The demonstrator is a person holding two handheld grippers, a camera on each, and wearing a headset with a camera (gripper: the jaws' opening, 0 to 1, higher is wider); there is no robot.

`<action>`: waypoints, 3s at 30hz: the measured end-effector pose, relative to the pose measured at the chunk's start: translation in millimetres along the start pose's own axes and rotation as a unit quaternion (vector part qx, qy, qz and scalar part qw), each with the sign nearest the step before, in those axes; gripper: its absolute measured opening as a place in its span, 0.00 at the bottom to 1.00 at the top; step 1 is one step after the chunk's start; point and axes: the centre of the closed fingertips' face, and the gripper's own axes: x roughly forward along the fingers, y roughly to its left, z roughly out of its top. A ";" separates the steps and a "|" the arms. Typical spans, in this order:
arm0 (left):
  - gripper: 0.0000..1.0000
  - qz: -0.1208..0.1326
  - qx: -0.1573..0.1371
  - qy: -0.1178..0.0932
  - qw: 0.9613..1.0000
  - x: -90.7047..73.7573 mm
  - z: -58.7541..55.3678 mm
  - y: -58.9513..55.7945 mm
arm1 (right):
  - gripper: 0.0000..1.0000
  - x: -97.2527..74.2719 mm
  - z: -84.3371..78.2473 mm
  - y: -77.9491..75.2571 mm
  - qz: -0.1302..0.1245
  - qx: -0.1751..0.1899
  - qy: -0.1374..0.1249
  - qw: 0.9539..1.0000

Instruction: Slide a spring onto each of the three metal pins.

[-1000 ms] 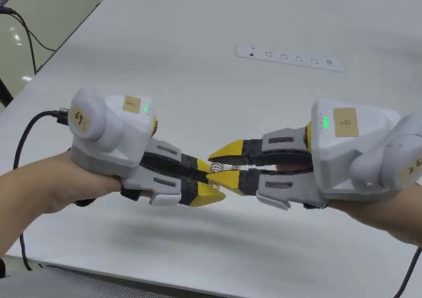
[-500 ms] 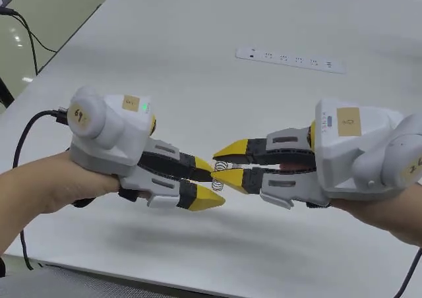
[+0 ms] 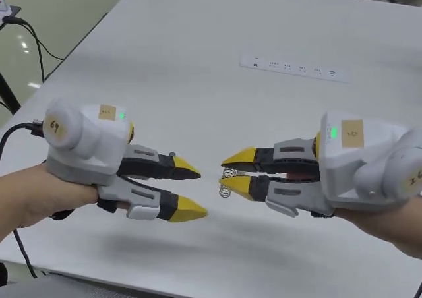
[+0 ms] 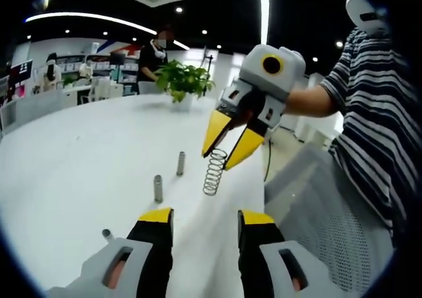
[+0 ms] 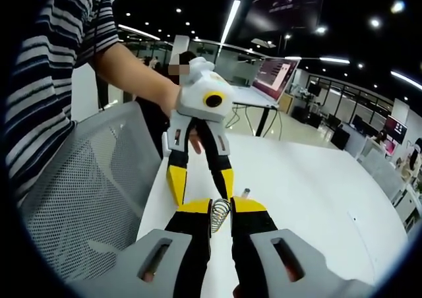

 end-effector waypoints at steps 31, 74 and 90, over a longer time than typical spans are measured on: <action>0.90 0.110 -0.049 -0.045 0.992 -55.2 -19.1 34.8 | 0.07 9.0 -12.7 -11.0 -0.021 0.007 0.016 1.000; 0.98 0.142 -0.058 -0.060 0.986 -68.2 -23.1 43.3 | 0.07 97.6 8.0 -64.9 -0.041 0.055 -0.016 0.998; 0.98 0.144 -0.057 -0.059 0.986 -68.9 -20.5 46.1 | 0.07 111.7 1.4 -64.6 -0.035 0.043 -0.001 0.998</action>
